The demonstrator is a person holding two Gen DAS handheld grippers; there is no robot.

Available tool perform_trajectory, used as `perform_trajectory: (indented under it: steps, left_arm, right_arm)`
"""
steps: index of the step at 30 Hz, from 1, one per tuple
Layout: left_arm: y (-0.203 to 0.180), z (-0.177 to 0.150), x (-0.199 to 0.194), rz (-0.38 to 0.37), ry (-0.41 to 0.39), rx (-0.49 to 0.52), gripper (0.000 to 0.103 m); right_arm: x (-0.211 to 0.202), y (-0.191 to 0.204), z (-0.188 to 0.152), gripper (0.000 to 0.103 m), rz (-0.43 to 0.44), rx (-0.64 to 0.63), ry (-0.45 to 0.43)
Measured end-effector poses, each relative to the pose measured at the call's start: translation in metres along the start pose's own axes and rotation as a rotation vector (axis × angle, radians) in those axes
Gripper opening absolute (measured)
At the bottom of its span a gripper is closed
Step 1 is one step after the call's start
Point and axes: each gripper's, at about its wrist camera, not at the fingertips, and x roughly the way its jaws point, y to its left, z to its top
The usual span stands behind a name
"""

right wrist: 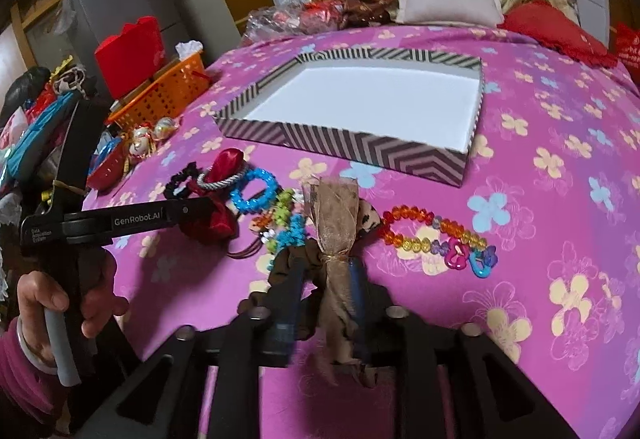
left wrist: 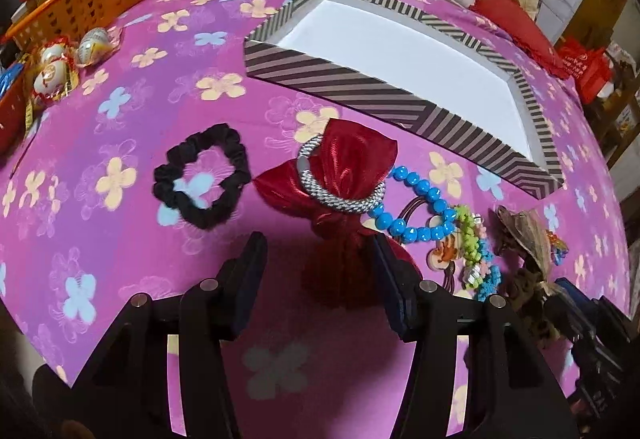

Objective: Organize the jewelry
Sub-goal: 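Grasp the red satin bow with the left tool while the right tool holds the scrunchie, then carry the bow and scrunchie into the white tray and open both tools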

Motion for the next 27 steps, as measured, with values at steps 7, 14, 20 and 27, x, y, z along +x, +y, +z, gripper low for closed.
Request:
perform_trajectory:
  steps: [7,14,20,27]
  left_arm:
    - [-0.005,0.001,0.006,0.01,-0.005,0.037,0.012]
    - [-0.016,0.009,-0.025,0.05,-0.063,0.23,0.005]
    - [-0.044,0.005,-0.06,0.231,-0.156,0.568,0.005]
    - [-0.039,-0.011,-0.06,0.42,-0.149,0.809,0.005]
  right_arm:
    - [0.018,0.006,-0.004,0.048,-0.001,-0.039,0.029]
    - [0.008,0.006,-0.006,0.02,0.041,-0.037,-0.014]
    - [-0.012,0.01,0.002,0.019,0.065,-0.042,-0.077]
    - [-0.019,0.01,0.006,0.019,0.1,-0.03,-0.089]
